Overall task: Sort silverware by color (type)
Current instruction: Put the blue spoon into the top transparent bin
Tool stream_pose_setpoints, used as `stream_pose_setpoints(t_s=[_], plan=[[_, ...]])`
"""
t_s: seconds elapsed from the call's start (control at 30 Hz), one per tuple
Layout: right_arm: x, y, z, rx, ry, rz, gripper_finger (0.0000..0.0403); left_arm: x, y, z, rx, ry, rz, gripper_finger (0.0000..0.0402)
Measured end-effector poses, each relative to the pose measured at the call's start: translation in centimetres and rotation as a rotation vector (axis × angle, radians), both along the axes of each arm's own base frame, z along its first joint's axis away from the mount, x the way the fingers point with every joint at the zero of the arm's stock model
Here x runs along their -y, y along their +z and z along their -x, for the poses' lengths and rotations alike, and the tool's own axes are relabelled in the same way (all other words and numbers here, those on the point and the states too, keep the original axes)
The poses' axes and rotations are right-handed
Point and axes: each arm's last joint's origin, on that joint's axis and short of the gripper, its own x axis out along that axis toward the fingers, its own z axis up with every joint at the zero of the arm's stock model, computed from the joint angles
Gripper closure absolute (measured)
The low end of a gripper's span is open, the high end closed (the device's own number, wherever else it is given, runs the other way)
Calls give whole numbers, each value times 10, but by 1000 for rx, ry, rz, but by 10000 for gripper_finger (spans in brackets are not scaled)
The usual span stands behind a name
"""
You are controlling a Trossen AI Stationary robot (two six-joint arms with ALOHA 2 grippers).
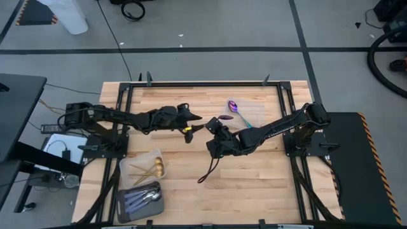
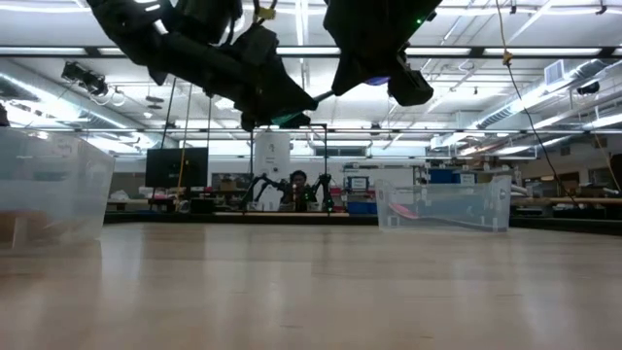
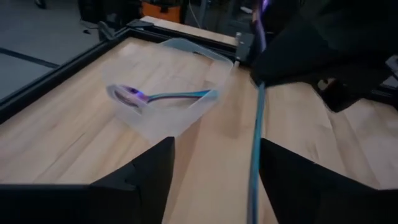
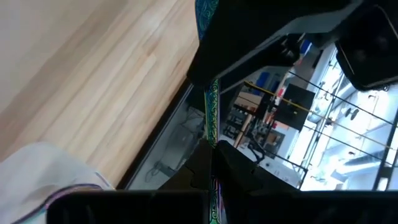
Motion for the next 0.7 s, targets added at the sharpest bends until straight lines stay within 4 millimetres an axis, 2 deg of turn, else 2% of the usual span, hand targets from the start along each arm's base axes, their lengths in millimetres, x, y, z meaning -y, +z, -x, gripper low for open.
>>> stream_pose_setpoints(t_s=[0.3,0.53,0.7], plan=[[1,1,0,-50,5,76,383,-5,2,-4,8,-27,10,269],[1,3,-2,-32,1,84,382,-5,3,-4,9,-39,7,377],[1,4,-4,17,1,44,354,-3,3,-4,9,-42,9,387]])
